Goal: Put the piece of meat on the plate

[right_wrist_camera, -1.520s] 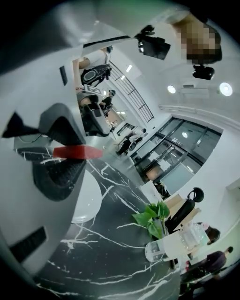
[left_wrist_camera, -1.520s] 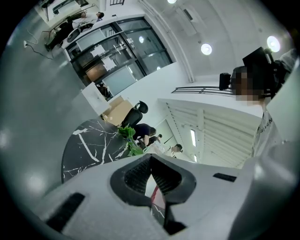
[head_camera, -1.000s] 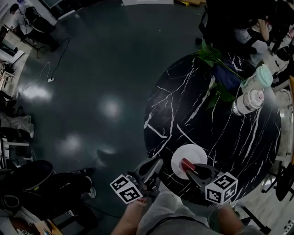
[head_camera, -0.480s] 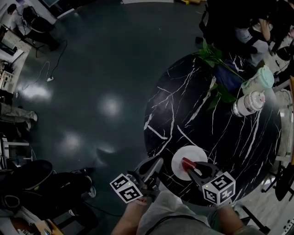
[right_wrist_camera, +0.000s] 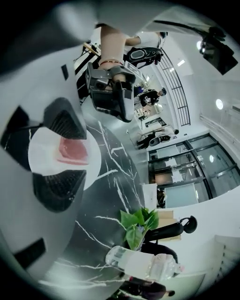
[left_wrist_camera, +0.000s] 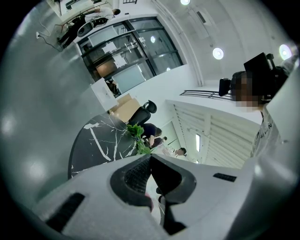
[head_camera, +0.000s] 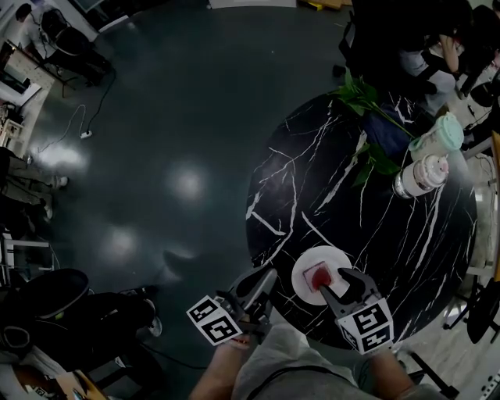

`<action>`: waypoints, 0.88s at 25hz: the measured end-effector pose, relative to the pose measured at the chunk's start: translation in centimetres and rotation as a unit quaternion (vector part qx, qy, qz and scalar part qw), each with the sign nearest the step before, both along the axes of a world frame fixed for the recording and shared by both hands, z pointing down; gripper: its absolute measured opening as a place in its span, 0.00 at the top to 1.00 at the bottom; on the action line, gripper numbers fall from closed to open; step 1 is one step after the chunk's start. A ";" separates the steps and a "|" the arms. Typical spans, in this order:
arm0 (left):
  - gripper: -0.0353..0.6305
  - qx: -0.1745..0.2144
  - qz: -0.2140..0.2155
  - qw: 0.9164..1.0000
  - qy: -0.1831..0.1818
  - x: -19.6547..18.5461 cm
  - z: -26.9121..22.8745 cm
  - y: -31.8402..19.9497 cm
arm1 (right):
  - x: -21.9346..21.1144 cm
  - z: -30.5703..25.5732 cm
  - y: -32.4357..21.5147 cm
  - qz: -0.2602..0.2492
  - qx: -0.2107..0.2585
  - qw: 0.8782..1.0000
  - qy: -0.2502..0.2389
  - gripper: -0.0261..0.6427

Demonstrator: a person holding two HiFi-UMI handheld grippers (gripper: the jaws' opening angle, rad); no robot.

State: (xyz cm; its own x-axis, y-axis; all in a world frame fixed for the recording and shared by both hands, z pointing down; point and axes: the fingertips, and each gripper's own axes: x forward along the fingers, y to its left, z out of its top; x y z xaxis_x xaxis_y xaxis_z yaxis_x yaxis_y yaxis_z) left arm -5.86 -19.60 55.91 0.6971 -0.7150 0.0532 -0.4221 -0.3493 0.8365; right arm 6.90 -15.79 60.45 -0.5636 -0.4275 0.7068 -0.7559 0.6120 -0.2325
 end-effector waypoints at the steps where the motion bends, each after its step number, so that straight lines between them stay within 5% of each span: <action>1: 0.93 0.000 0.000 1.000 0.000 0.0 0.0 0.1 | 0.0 -0.2 0.0 0.000 0.006 1.000 0.003 0.69; 18: 0.93 0.017 0.006 1.000 0.004 0.9 -2.2 2.4 | -0.5 -3.9 2.6 -0.012 0.027 0.999 -0.036 0.67; 22: 0.93 0.024 0.006 1.000 0.011 1.1 -3.5 3.1 | -0.7 -5.6 3.4 -0.026 0.039 0.998 -0.035 0.78</action>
